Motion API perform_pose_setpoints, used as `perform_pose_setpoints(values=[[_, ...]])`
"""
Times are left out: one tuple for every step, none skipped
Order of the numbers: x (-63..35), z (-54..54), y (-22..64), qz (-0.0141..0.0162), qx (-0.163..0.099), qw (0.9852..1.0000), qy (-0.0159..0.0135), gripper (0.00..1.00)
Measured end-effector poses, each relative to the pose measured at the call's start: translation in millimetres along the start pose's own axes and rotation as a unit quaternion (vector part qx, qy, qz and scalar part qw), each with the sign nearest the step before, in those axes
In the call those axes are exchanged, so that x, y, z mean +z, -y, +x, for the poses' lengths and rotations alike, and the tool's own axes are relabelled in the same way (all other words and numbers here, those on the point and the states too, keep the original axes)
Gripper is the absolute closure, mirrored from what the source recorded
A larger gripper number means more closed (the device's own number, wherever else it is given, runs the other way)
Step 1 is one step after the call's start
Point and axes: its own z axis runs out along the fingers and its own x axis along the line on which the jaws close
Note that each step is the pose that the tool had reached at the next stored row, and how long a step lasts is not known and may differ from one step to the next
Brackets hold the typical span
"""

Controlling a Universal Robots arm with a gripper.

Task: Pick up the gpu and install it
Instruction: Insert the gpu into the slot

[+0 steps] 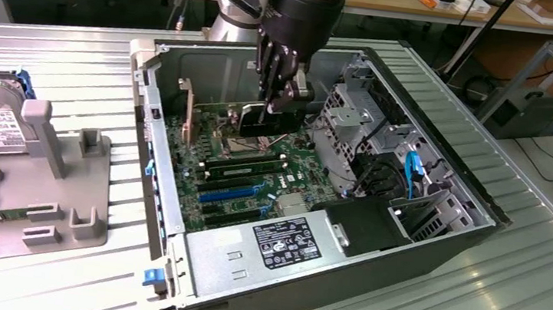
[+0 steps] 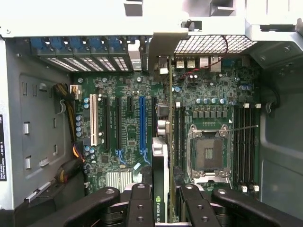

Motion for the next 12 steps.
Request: perform_pose_setpoints(values=[[0.1,0.0,0.0,0.0,0.0,1.0,0.0001,0.73],[0.2,0.0,0.0,0.0,0.0,1.0,0.0001,0.73],[0.2,0.1,0.0,0.0001,0.0,1.0,0.0001,0.73],[0.4,0.3,0.0,0.0001,0.0,1.0,0.0002,0.73],[0.4,1.1,0.1,0.0001,0.0,1.0,0.0001,0.73],[0.4,1.9,0.1,0.0,0.0,1.0,0.0001,0.73],[0.5,2.7,0.1,0.0,0.0,1.0,0.0001,0.73],[0.6,3.6,0.1,0.0,0.0,1.0,0.0001,0.73],[0.6,4.2,0.1,0.0,0.0,1.0,0.0001,0.73],[0.7,5.4,0.1,0.0001,0.0,1.0,0.0001,0.73],[0.9,6.5,0.1,0.0001,0.0,1.0,0.0001,0.73],[1.1,7.1,0.1,0.0,0.0,1.0,0.0001,0.73]])
